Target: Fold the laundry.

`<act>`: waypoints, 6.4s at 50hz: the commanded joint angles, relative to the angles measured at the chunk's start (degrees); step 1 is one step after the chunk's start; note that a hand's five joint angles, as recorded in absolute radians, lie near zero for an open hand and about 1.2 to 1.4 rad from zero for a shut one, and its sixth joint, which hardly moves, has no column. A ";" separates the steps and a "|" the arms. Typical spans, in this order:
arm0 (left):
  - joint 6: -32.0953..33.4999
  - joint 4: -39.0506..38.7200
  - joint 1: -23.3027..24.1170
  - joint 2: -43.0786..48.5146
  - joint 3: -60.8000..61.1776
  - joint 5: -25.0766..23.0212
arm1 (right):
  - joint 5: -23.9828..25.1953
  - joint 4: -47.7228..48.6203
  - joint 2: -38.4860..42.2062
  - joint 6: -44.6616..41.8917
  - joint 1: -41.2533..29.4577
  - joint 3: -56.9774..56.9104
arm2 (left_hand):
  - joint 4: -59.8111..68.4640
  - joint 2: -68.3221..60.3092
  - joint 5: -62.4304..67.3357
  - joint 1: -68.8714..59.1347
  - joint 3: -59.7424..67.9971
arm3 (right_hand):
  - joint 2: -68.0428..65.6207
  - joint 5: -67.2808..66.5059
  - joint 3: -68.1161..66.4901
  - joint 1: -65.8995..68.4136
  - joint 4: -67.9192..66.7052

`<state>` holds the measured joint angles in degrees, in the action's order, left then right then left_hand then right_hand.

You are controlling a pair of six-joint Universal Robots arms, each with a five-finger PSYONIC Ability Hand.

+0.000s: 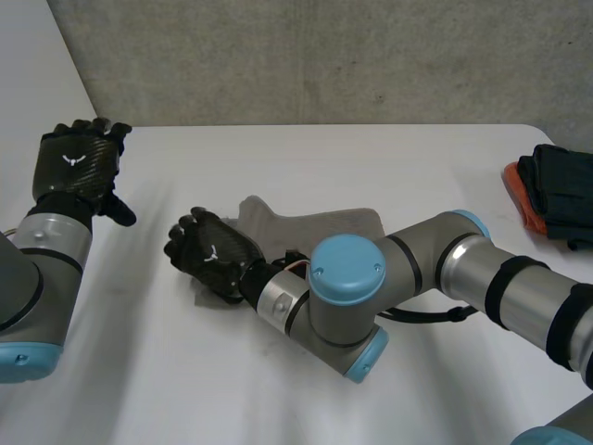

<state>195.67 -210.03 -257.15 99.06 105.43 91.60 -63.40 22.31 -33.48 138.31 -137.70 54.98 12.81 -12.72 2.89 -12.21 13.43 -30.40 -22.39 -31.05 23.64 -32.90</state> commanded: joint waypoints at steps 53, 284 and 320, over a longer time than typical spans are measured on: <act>3.93 13.16 17.38 18.20 -13.33 11.76 | -22.11 -7.98 -22.24 21.47 20.54 35.11 | -1.92 1.83 -2.01 1.33 -2.54 | -49.60 -47.61 -48.95 56.36 -47.10; -9.69 38.03 23.98 9.31 -34.41 -18.12 | 0.56 1.86 -24.53 4.95 45.15 37.31 | 0.60 -0.69 0.52 -1.20 -0.02 | -49.60 -47.61 -48.95 56.36 -47.10; -11.80 35.74 24.15 9.39 -34.33 -18.03 | -1.20 5.91 -13.63 15.15 62.46 3.03 | 1.78 -1.87 1.69 -2.37 1.16 | -49.60 -47.61 -48.95 56.36 -47.10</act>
<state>183.90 -174.22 -233.09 108.20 71.11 73.57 -66.71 28.41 -50.15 153.88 -78.99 58.64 12.68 -12.52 2.88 -12.42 13.44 -66.92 -53.55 -66.09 52.97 -68.15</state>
